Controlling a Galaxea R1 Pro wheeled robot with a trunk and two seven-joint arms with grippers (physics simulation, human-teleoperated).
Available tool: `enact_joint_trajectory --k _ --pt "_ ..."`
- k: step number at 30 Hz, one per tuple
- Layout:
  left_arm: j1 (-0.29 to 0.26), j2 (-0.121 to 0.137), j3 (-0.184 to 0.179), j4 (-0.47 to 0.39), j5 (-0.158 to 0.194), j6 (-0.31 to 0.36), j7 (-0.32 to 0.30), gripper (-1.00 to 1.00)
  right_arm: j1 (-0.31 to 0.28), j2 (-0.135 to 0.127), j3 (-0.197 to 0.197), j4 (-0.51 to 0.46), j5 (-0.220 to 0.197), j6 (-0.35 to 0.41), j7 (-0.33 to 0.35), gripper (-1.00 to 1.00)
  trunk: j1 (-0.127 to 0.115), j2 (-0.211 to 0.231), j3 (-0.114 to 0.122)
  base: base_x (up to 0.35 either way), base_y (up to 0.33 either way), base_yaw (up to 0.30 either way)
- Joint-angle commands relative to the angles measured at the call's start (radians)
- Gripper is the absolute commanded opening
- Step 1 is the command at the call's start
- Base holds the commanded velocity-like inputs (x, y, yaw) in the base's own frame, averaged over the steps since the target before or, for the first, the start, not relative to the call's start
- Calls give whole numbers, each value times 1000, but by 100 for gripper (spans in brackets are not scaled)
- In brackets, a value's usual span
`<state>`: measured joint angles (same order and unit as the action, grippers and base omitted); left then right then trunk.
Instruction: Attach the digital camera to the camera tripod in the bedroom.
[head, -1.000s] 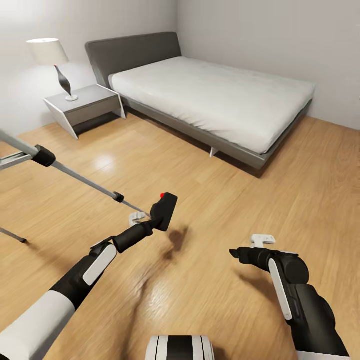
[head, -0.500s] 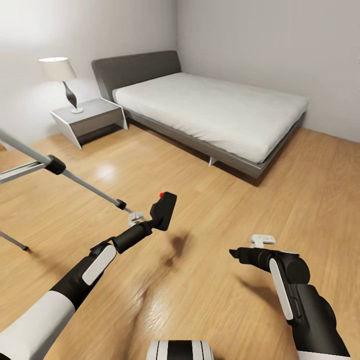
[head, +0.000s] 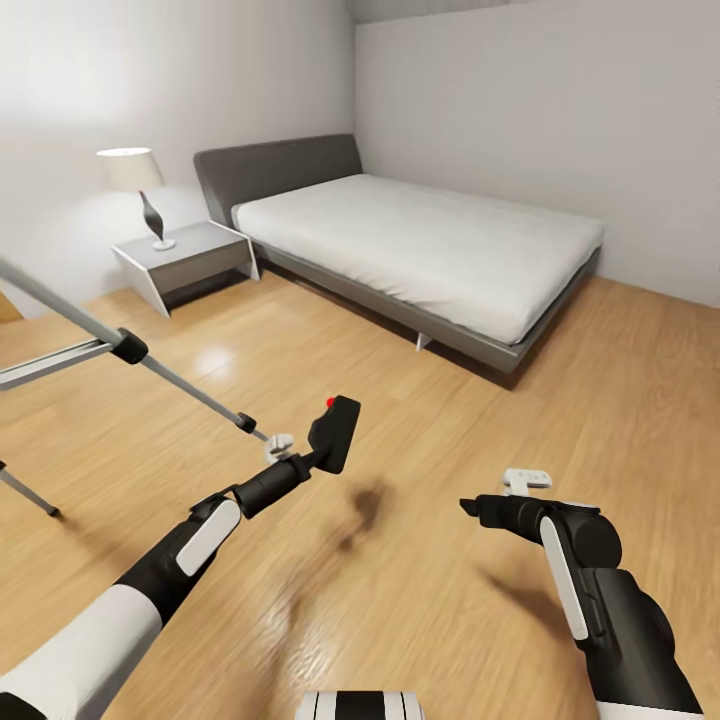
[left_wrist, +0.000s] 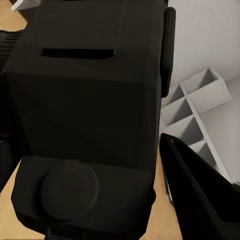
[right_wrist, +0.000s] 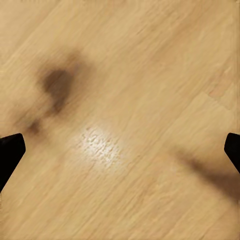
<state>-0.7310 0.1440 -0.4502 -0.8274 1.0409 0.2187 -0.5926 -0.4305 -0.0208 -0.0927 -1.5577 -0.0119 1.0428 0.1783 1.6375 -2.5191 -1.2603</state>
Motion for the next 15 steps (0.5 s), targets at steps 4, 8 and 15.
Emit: enact_joint_trajectory --k 4,8,15 --pt "-1 -9 -2 20 9 7 4 -100 -1 0 1 -1 -1 4 3 100 -2 1 15 0 0 0" --pt "-1 -36 -2 38 1 6 8 -100 -1 -1 3 -1 -2 4 3 100 -4 2 30 0 0 0" --pt "-1 -66 -2 47 -6 0 11 -100 -1 -1 5 0 -1 4 3 100 -7 3 57 0 0 0"
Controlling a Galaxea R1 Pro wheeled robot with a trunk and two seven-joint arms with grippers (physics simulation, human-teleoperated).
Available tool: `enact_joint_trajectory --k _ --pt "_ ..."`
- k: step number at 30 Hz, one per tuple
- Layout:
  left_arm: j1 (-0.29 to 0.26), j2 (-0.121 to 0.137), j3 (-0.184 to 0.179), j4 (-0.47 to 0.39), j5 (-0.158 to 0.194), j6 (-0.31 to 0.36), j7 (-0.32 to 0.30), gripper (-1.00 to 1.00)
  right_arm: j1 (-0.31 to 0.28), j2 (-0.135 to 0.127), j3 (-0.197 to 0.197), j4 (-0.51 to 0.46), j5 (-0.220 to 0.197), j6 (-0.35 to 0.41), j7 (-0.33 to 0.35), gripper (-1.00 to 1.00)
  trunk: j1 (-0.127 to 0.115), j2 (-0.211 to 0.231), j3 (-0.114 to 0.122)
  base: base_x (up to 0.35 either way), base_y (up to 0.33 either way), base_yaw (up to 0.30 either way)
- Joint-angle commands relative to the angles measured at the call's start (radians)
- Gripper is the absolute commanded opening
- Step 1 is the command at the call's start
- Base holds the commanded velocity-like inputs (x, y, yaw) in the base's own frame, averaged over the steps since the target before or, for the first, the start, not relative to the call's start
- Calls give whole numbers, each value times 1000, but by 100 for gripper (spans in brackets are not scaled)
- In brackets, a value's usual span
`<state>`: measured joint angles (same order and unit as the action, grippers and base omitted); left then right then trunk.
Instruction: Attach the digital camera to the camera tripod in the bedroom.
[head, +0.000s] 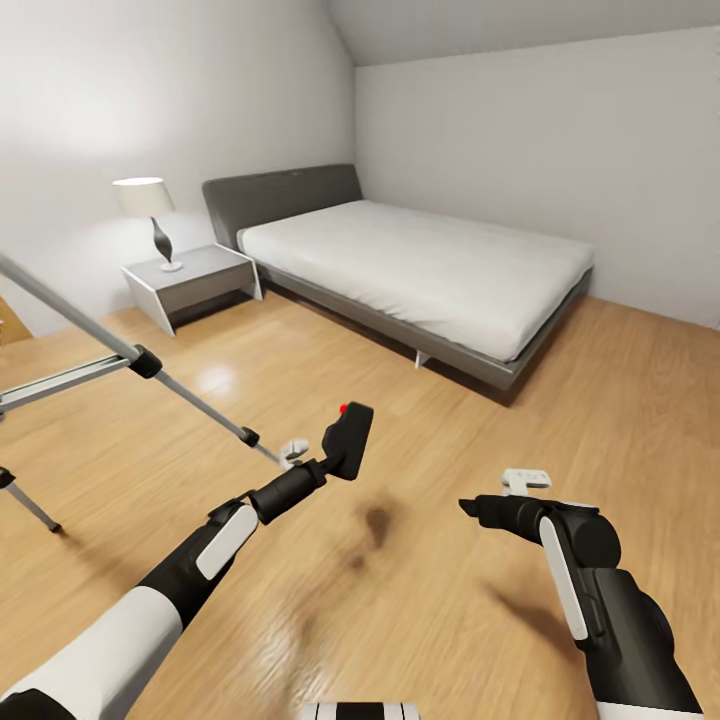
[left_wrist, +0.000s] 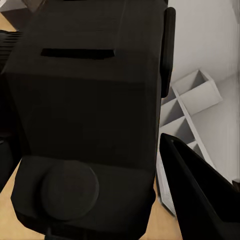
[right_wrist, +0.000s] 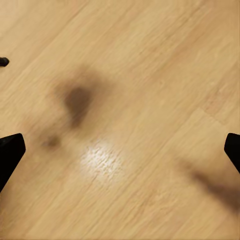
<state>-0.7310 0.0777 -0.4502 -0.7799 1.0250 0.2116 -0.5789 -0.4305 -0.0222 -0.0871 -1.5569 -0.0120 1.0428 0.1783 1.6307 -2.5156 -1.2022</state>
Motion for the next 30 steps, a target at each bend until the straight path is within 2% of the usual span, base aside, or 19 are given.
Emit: enact_joint_trajectory --k 1,30 --pt "-1 0 -2 0 9 6 -2 -100 -1 0 -1 -1 0 4 3 100 -1 0 3 0 0 0" --pt "-1 -1 -2 2 15 2 -5 -100 -1 1 -9 -2 7 4 3 100 -14 7 115 0 0 0"
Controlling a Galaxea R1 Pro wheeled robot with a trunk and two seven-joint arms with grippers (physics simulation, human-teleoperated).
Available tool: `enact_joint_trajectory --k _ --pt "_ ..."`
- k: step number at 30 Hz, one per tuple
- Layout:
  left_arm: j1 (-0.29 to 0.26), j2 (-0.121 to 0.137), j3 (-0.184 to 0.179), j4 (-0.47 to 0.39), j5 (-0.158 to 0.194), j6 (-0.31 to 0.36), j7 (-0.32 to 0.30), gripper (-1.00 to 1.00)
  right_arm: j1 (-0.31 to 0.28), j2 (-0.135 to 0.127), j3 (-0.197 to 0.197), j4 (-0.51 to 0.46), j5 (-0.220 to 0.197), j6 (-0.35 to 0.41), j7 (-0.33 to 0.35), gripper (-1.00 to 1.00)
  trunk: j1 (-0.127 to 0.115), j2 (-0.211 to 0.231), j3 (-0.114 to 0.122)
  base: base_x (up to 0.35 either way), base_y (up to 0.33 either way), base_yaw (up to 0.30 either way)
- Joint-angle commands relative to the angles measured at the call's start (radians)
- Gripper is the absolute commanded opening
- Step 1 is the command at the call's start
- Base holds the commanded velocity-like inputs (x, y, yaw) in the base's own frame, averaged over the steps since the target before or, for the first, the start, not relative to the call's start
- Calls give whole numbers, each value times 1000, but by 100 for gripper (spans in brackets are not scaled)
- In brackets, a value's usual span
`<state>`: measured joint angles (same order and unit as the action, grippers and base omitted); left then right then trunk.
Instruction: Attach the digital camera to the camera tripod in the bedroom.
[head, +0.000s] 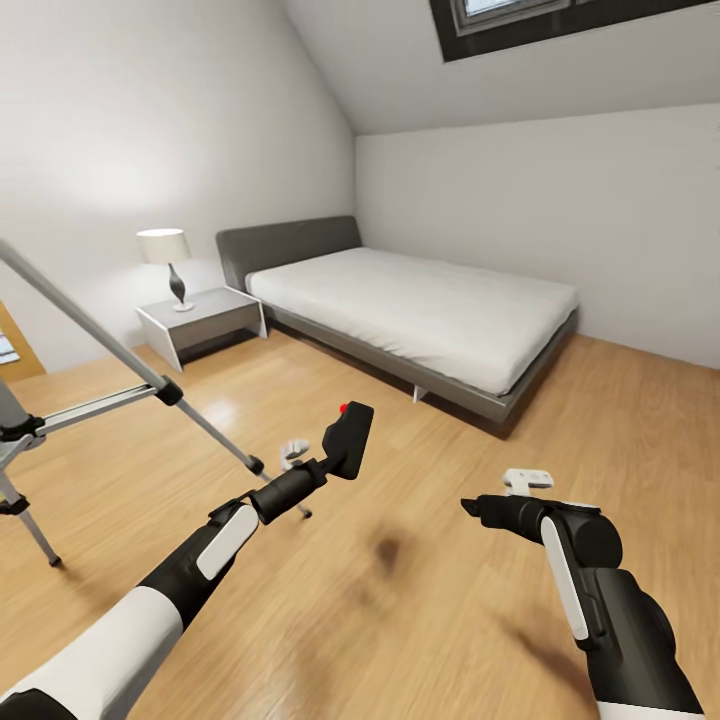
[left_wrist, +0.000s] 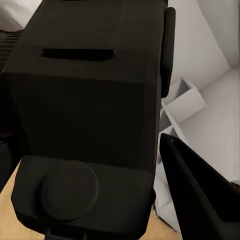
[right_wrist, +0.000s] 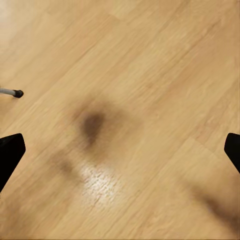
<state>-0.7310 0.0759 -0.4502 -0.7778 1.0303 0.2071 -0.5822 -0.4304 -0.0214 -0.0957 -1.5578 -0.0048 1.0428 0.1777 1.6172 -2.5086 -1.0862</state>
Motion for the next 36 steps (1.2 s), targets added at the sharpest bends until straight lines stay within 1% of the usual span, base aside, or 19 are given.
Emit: enact_joint_trajectory --k 1,36 --pt "-1 1 -2 0 10 7 -2 -100 -1 0 -1 -1 0 4 3 100 -1 0 3 0 0 0" --pt "-1 1 -2 2 10 6 1 -100 -1 3 1 -1 -1 4 3 100 -16 8 138 0 0 0"
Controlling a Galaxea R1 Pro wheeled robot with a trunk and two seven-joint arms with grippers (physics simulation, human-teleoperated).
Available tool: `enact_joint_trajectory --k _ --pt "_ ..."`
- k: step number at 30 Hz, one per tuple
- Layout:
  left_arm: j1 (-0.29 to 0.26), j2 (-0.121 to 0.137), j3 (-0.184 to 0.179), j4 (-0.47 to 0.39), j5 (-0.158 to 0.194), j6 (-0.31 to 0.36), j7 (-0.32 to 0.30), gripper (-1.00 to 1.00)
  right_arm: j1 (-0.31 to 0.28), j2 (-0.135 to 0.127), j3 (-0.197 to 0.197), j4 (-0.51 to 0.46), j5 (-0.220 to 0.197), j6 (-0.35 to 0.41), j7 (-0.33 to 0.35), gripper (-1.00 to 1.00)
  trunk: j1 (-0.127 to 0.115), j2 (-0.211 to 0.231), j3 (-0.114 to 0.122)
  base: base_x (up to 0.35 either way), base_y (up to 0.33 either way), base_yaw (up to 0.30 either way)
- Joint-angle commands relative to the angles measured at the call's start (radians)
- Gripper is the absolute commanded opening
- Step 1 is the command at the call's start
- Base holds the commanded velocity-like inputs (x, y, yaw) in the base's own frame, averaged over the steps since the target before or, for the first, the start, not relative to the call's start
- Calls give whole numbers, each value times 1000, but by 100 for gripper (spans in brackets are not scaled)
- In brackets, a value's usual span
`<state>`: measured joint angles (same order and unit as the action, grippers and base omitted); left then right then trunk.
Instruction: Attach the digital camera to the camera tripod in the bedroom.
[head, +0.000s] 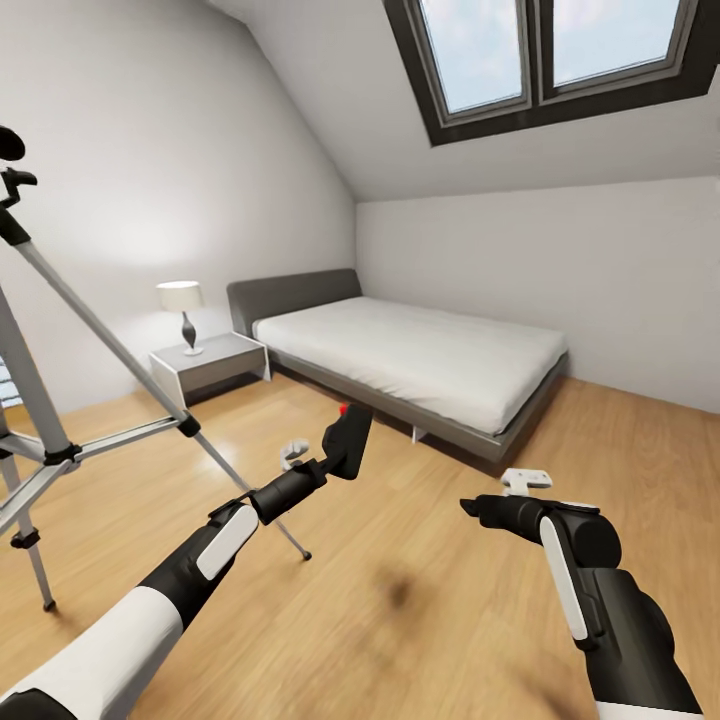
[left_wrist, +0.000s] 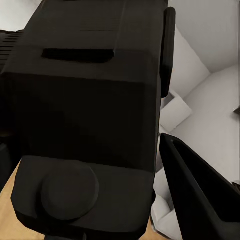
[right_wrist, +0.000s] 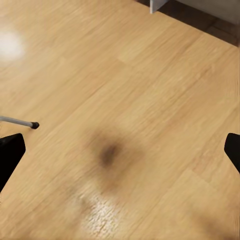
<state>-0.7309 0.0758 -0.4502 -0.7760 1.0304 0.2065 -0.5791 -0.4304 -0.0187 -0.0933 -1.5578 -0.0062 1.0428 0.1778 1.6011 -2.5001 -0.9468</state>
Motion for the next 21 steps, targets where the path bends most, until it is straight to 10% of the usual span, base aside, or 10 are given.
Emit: enact_joint_trajectory --k 1,21 --pt "-1 1 -2 0 10 7 -2 -100 -1 0 -1 -1 0 4 3 100 -1 0 3 0 0 0" --pt "-1 1 -2 0 10 7 -2 -100 -1 -3 -3 1 1 4 5 100 -74 133 66 0 0 0"
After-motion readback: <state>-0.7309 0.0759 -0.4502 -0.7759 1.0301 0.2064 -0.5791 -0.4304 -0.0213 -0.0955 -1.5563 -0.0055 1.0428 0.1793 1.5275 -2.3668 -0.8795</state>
